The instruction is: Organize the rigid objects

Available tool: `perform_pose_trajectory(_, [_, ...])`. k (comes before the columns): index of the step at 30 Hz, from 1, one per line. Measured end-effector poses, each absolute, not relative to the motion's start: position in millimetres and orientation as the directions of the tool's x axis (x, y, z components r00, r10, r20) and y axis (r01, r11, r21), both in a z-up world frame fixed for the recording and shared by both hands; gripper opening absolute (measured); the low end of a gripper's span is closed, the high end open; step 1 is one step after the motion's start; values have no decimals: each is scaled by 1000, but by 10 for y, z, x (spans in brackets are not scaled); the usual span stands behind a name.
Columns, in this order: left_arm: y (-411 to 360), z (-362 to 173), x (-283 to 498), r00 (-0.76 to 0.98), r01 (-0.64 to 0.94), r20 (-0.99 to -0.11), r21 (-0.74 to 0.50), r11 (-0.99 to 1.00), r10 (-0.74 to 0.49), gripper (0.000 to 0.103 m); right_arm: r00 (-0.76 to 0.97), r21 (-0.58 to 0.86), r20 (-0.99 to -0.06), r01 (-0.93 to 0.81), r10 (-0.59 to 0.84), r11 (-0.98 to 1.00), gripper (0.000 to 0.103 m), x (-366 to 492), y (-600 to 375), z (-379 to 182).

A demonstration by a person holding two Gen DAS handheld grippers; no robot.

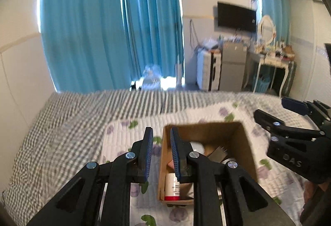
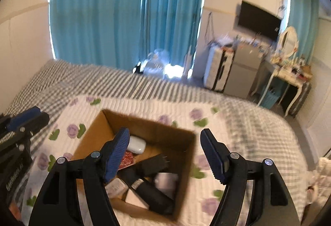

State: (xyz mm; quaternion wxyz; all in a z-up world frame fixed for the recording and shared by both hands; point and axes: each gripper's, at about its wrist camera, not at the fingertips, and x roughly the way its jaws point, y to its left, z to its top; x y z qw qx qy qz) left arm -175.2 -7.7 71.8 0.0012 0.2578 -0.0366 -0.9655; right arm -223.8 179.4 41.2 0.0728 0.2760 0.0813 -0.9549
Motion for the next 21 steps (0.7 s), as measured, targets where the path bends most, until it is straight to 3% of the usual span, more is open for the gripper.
perform_pose_trajectory(2, [-49,895,-1549,-892,-24,-452,72,-997,-11,23,-862,-127,-498,182,-96,-975,71,-2003,1856,635])
perform_pose_trajectory(5, [-34,1055,-1290,-919,-27,-394,83,-996,-8,47,-890,-108,-436,203,-137,-973,71,-1623,1948,909])
perform_pose_trajectory(8, [-62,1136,-1123,-935,-34,-354,72,-997,6,51,-916,-139,-383,186,-120,-973,72,-1303,1972,1064])
perform_pose_trajectory(11, [-80,1149,-972,-944,-36,-329,64,-997,13,74,-926,-134,-366,150,-92,-979,77,-1087,1996,1073])
perform_pose_trajectory(13, [-118,1104,-886,-954,-26,-300,50,-998,10,98,-925,-101,-367,146,-100,-984,87,-996,2021,990])
perform_pose_trajectory(14, [-145,1059,-856,-958,-14,-286,42,-999,1,102,-926,-92,-364,139,-97,-986,90,-972,2035,955])
perform_pose_trajectory(16, [-179,956,-827,-964,-2,-267,30,-1000,-6,103,-937,-77,-340,111,-79,-991,103,-912,2056,814])
perform_pose_trajectory(21, [-184,549,-937,-954,3,-299,42,-999,-15,103,-936,-49,-349,72,-50,-996,103,-960,2103,417])
